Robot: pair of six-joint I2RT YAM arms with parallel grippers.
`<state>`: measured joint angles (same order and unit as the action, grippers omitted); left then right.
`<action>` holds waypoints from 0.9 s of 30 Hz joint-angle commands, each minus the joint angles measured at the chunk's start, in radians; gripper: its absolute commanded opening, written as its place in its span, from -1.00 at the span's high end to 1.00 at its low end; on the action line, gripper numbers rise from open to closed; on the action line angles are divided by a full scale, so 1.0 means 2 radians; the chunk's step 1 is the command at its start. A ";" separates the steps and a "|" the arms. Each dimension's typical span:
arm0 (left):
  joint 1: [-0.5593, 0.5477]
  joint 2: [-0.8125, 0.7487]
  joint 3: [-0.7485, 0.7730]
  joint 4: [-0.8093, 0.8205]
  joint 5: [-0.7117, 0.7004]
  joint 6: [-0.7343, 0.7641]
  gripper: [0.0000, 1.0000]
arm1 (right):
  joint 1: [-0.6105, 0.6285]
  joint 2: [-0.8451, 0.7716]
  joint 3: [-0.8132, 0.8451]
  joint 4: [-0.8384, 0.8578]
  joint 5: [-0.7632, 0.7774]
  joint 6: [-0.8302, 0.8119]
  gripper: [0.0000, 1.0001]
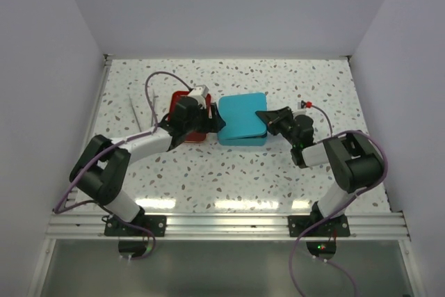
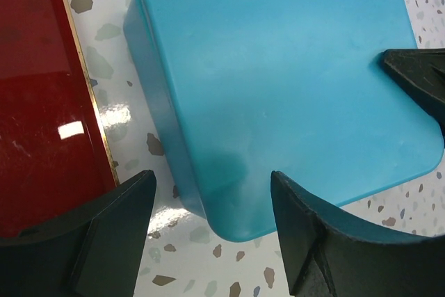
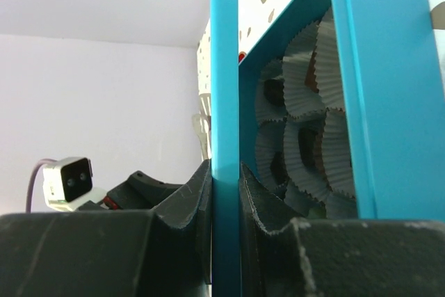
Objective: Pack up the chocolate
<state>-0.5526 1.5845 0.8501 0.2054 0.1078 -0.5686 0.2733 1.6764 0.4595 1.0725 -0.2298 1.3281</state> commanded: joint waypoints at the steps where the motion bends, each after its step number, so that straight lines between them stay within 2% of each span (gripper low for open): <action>1: -0.005 0.005 0.012 0.028 0.009 -0.010 -0.45 | -0.009 0.013 -0.005 0.024 0.013 0.001 1.00; 20: -0.017 0.051 0.057 0.012 -0.009 0.009 -0.44 | -0.024 0.055 -0.009 0.057 -0.015 0.013 1.00; 27: -0.022 0.056 0.065 0.012 -0.009 0.010 -0.45 | -0.025 0.089 -0.017 0.153 -0.012 0.067 1.00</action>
<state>-0.5861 1.6875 0.9321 0.2035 0.0998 -0.5629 0.2298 1.8240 0.4370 1.2491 -0.2577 1.4101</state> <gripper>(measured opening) 0.723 0.175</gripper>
